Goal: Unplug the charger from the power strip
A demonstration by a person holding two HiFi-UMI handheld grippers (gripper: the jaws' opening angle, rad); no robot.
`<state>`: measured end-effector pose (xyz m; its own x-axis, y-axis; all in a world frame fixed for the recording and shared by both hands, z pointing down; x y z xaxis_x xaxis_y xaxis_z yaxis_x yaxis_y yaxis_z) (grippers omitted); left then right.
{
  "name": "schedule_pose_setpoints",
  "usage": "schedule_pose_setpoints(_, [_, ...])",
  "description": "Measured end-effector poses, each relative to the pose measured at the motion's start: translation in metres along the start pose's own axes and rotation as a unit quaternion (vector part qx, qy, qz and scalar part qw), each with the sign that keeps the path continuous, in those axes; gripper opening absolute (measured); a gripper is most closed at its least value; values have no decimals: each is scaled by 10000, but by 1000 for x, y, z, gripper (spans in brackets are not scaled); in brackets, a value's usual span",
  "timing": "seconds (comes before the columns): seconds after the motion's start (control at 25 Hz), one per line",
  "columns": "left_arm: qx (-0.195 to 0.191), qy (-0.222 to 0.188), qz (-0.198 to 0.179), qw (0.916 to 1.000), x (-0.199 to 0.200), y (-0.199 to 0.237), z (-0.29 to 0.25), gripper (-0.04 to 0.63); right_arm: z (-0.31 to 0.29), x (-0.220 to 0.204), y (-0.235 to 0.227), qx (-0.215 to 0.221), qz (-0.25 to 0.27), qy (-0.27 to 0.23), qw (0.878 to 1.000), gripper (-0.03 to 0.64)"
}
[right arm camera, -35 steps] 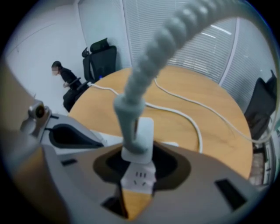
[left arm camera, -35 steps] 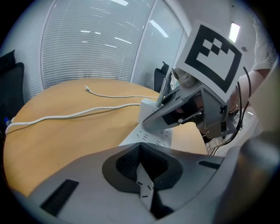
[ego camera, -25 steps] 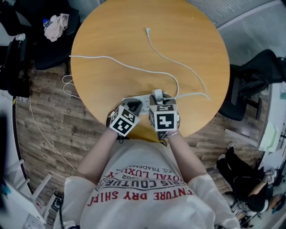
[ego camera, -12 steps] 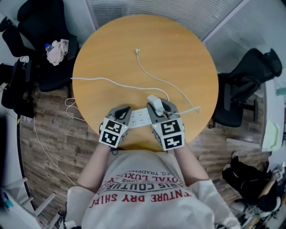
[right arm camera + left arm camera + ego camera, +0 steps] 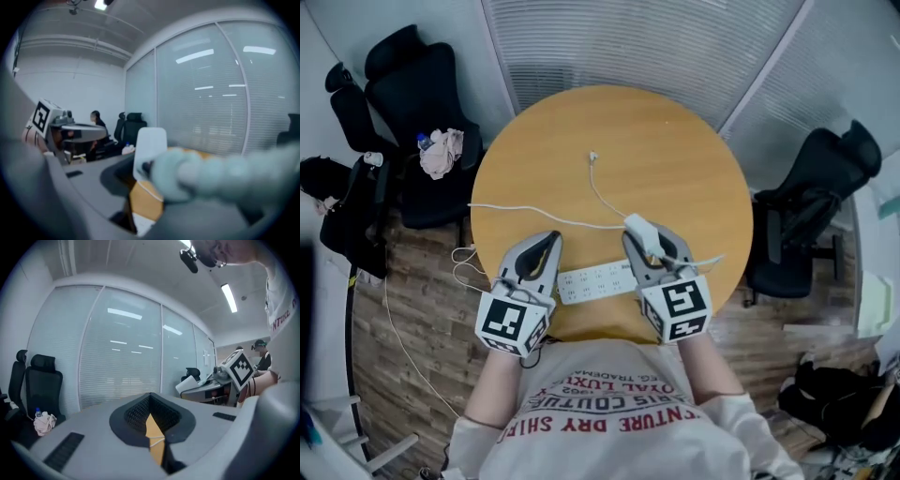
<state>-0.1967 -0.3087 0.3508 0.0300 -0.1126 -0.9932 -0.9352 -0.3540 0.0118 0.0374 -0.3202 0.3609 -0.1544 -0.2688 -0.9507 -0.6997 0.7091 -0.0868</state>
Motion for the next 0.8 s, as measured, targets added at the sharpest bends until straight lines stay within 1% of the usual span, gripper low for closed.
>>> schedule_pose_setpoints(0.04, [36,-154,29,9999,5,0,5,29,3,3,1,16,47,-107,9999,155])
schedule_pose_setpoints(0.12, [119,-331,-6,9994,10,2,14,29,7,8,4,50,97,-329,9994,155])
schedule_pose_setpoints(0.28, [249,-448,-78,9987,13,5,20,30,12,15,7,114,78,-634,9979,155])
schedule_pose_setpoints(0.44, [287,-412,19,9987,11,7,19,29,12,14,7,152,96,-596,9981,155])
schedule_pose_setpoints(0.8, [243,-364,-10,9990,9,2,14,29,10,11,5,149,-9,-518,9985,155])
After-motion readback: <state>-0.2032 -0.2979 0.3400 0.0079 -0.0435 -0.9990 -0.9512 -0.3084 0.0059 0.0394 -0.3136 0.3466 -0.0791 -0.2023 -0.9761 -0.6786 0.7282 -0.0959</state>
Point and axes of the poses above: the fingertips, and each gripper's own axes: z backward along the fingers, y to its left, x out of its top, the point moved 10 cm from there along z, backward along the fingers, and after that the axes turned 15 degrees about x, right-handed, at the moved point
